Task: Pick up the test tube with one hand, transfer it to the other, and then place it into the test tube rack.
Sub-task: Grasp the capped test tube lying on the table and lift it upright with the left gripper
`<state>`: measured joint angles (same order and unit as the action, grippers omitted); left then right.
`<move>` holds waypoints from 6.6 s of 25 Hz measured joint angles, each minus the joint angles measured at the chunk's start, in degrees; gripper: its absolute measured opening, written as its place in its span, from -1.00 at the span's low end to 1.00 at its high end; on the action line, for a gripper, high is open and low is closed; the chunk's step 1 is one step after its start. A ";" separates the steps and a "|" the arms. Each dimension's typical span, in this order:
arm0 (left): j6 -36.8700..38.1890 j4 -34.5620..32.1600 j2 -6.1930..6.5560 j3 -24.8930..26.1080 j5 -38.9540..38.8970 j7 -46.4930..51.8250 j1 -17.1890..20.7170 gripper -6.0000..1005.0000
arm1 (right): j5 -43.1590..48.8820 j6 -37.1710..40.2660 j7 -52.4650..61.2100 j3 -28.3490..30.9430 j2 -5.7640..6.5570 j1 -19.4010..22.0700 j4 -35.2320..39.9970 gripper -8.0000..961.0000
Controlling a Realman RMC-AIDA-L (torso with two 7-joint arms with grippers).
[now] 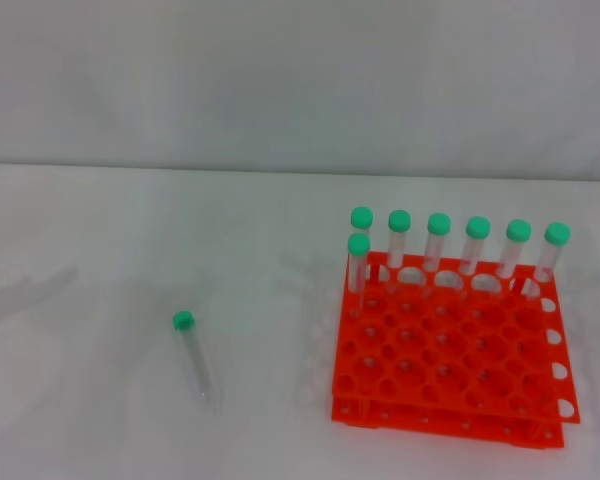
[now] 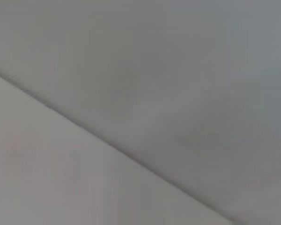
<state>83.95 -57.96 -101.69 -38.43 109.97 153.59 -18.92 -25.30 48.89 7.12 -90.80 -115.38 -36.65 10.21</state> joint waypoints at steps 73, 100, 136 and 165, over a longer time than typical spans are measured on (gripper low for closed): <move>9.03 28.36 -3.01 -5.12 40.34 18.97 -33.03 0.66 | -0.02 2.18 -0.71 -0.08 -0.28 -1.31 -0.53 0.82; 2.50 32.08 -4.58 -7.00 40.13 18.84 -32.18 0.65 | -0.01 2.18 -0.71 -0.17 -0.23 -1.31 -0.21 0.82; -3.27 35.83 -6.13 -7.36 39.70 18.76 -33.73 0.06 | -0.02 2.17 -0.71 -0.17 -0.35 -2.11 0.04 0.82; -6.86 37.86 -7.35 -7.45 39.71 17.87 -34.15 -0.08 | -0.02 2.89 -0.71 -0.09 -0.07 -3.63 -0.22 0.82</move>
<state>77.08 -20.10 -109.04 -45.88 149.68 171.47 -53.07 -25.31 51.77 6.41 -90.89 -115.45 -40.28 9.99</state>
